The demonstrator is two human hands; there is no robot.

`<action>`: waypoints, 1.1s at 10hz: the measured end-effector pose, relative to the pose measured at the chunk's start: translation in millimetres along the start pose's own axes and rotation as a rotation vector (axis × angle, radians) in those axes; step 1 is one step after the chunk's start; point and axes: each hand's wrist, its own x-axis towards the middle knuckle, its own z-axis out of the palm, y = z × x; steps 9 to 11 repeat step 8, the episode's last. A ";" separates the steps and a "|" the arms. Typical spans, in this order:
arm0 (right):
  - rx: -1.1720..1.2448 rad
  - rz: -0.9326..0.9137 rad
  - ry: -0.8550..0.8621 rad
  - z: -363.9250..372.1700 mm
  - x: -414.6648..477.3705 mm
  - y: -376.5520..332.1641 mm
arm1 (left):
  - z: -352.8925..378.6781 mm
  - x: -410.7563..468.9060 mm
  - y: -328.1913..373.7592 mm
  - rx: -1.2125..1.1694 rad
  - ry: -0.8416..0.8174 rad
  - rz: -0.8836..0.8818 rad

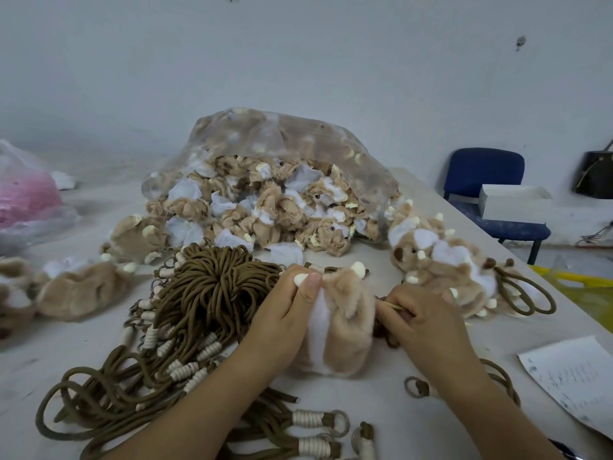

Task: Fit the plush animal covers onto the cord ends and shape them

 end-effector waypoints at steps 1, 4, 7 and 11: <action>-0.126 -0.031 -0.009 1.6 1.2 -2.4 | 0.4 0.6 -2.7 0.184 0.009 0.037; 0.283 0.024 -0.085 13.2 -6.1 -14.9 | 15.2 -4.8 4.7 0.070 -0.063 -0.012; 0.239 0.041 -0.172 20.0 -6.9 -1.9 | 14.4 -4.9 -5.6 0.076 -0.038 -0.019; 0.248 0.059 -0.112 11.8 -3.7 -10.4 | 11.5 -2.7 -10.4 0.027 0.094 -0.078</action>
